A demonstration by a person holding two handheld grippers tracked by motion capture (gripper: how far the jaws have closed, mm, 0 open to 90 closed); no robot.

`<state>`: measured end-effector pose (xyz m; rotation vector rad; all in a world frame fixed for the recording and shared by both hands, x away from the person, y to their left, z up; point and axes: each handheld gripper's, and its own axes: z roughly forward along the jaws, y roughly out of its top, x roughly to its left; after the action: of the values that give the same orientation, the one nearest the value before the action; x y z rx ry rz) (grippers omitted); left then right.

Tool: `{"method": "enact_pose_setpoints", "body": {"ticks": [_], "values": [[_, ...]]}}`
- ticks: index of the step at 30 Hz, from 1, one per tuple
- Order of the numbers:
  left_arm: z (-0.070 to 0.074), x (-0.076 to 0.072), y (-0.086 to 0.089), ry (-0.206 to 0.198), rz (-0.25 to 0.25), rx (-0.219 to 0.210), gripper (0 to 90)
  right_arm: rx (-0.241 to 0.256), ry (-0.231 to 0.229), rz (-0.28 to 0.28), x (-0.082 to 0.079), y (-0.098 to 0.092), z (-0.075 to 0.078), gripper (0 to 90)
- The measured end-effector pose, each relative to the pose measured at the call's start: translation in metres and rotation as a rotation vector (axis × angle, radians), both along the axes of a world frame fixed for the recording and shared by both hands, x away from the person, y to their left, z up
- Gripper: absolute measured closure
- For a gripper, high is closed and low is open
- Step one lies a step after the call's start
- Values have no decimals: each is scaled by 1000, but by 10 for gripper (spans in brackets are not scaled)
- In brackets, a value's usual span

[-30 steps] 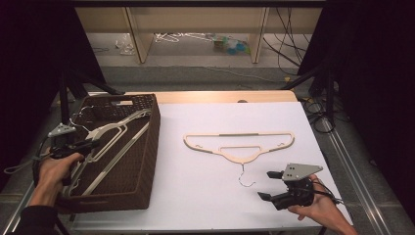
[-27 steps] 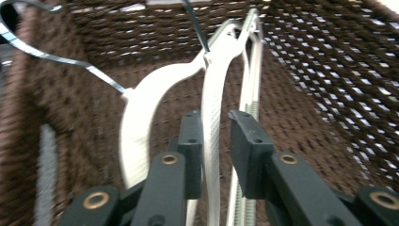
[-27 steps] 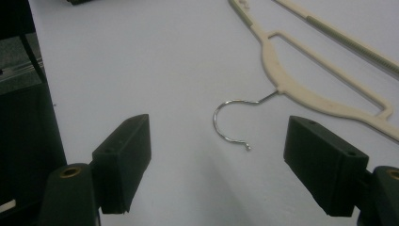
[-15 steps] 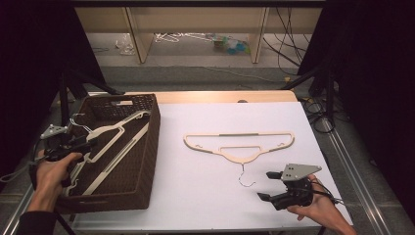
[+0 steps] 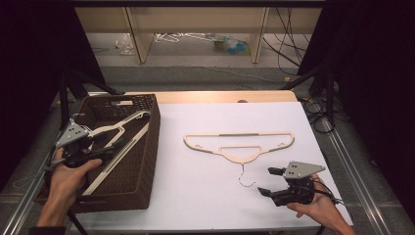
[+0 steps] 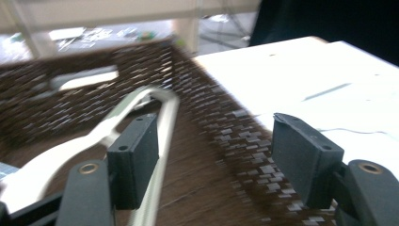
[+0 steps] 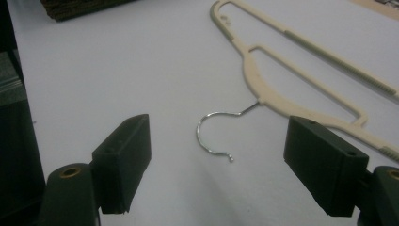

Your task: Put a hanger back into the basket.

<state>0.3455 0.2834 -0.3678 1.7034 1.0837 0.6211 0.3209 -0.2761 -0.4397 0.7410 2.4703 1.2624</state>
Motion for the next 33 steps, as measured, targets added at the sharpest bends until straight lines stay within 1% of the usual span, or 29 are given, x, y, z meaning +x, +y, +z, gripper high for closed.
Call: {"method": "enact_pose_setpoints", "body": {"ticks": [1, 2, 3, 4, 5, 6, 7, 9, 10, 11, 12, 13, 14, 15, 16, 17, 18, 19, 22, 23, 24, 25, 26, 27, 28, 30, 31, 32, 33], "values": [[1, -2, -5, -5, -15, -1, 307, 10, -9, -11, 0, 0, 1, 243], [3, -8, -19, -10, -58, 4, 287, 18, -18, -16, 1, 0, 1, 231], [3, -8, -19, -10, -58, 4, 276, 18, -18, -16, 1, 0, 1, 231], [3, -11, -28, -15, -79, 13, 276, 23, -19, -22, 1, 0, 2, 229], [3, -14, -39, -27, -105, 21, 248, 30, -31, -28, 1, 0, 2, 217], [2, -17, -46, -22, -106, 16, 234, 34, -33, -31, 1, 0, 2, 213], [1, -17, -51, -32, -121, 20, 201, 36, -36, -32, 1, 0, 2, 208], [-2, -21, -64, -28, -134, -3, 183, 44, -41, -40, 1, -1, 3, 199], [-3, -22, -69, -34, -149, -1, 183, 45, -43, -41, 1, -2, 3, 195], [-4, -22, -74, -50, -176, 23, 181, 51, -44, -44, 1, -2, 3, 194], [-4, -22, -74, -50, -176, 23, 177, 51, -44, -44, 1, -2, 3, 194], [-6, -26, -85, -45, -194, 15, 177, 54, -45, -52, 0, -3, 4, 193], [-6, -26, -85, -45, -194, 15, 176, 54, -45, -52, 0, -3, 4, 193], [-8, -30, -95, -38, -210, 17, 176, 61, -49, -59, 0, -3, 4, 193], [-8, -30, -95, -38, -210, 17, 176, 61, -49, -59, 0, -3, 4, 193], [-9, -32, -99, -42, -222, 24, 176, 63, -51, -61, 0, -3, 4, 193], [-11, -36, -106, -35, -232, 21, 175, 65, -53, -59, 1, -2, 4, 193], [-11, -36, -106, -35, -232, 21, 173, 65, -53, -59, 1, -2, 4, 193], [-16, -43, -120, -26, -253, 14, 172, 63, -50, -57, 0, -2, 3, 193], [-18, -44, -123, -21, -263, 17, 172, 63, -51, -60, 0, -2, 2, 192], [-19, -45, -125, -22, -268, 27, 172, 62, -55, -57, 1, -3, 2, 192], [-22, -46, -128, -27, -272, 27, 172, 68, -58, -58, 1, -3, 2, 192], [-22, -46, -128, -27, -272, 27, 172, 68, -58, -58, 1, -3, 2, 192], [-26, -48, -133, -35, -283, 35, 173, 69, -51, -65, 1, -3, 2, 191], [-28, -50, -136, -25, -286, 23, 173, 68, -47, -61, 1, -3, 2, 190], [-29, -50, -138, -23, -295, 26, 173, 66, -52, -63, 1, -2, 2, 190], [-30, -51, -139, -26, -303, 39, 173, 65, -53, -63, 1, -2, 1, 189], [-32, -52, -141, -30, -310, 28, 173, 64, -55, -61, 1, -2, 1, 189], [-32, -53, -142, -28, -310, 41, 173, 62, -55, -62, 1, -2, 1, 189]]}}
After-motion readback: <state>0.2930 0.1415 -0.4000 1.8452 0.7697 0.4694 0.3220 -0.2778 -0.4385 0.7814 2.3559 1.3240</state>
